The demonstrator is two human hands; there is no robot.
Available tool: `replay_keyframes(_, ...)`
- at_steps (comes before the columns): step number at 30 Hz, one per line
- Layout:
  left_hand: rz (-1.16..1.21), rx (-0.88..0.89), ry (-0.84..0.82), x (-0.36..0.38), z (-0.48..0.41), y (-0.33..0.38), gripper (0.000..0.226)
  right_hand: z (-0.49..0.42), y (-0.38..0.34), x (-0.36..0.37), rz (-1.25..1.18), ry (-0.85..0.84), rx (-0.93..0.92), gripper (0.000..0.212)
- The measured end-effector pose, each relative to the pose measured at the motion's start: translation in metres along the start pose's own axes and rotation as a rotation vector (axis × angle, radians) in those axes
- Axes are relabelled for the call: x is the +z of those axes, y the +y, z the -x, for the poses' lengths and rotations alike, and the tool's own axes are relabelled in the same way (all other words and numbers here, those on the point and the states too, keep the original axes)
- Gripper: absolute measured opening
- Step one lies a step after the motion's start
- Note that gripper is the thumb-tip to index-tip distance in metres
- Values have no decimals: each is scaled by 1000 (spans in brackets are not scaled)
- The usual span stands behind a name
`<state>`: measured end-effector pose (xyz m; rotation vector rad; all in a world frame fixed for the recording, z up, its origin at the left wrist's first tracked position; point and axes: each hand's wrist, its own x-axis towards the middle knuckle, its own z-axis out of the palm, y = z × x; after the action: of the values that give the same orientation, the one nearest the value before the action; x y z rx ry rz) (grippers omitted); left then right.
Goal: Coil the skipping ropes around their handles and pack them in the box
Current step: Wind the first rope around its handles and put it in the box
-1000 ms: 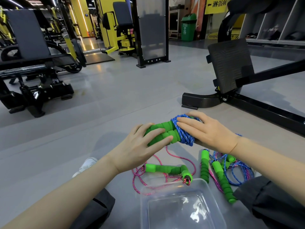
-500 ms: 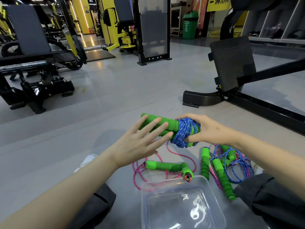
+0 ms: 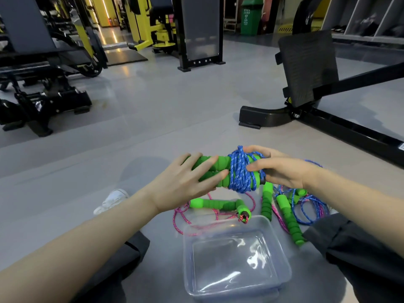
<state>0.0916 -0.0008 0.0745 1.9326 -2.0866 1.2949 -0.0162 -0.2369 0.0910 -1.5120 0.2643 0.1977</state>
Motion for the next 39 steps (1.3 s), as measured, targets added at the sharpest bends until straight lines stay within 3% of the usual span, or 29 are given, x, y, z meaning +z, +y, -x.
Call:
replay_keyframes(3, 27, -17, 0, 17, 7, 25, 29, 8, 25, 2, -223, 22, 38, 43)
replay_keyframes(8, 167, -4, -96, 43, 41, 94, 39, 30, 87, -1, -176, -61, 294, 58)
replay_keyframes(10, 217, -8, -136, 46, 51, 107, 42, 36, 103, 6, -241, -87, 349, 51)
replay_keyframes(12, 279, -78, -157, 47, 56, 111, 35, 33, 110, 8, -389, -86, 337, 32)
replay_keyframes(16, 373, -261, -162, 50, 48, 101, 33, 18, 107, 5, -696, 53, 196, 17)
replay_keyframes(18, 399, -318, -133, 51, 41, 95, 34, 15, 118, 8, -811, 80, 108, 37)
replay_keyframes(19, 405, -322, -122, 51, 38, 93, 35, 14, 124, 12, -841, 97, 71, 34)
replay_keyframes(20, 414, -317, -119, 51, 36, 94, 36, 15, 128, 18, -841, 136, 23, 24)
replay_keyframes(26, 361, -284, -141, 55, 35, 101, 38, 24, 140, 39, -703, 458, -81, 28)
replay_keyframes(31, 370, -299, -281, 53, 41, 100, 36, 37, 144, 54, -739, 696, -137, 27)
replay_keyframes(35, 282, -212, -333, 45, 40, 94, 42, 49, 127, 49, -771, 560, -81, 15)
replay_keyframes(37, 235, -160, -302, 40, 40, 89, 53, 51, 116, 38, -731, 460, 14, 33)
replay_keyframes(39, 198, -121, -295, 36, 40, 88, 63, 50, 104, 30, -513, 404, 83, 58)
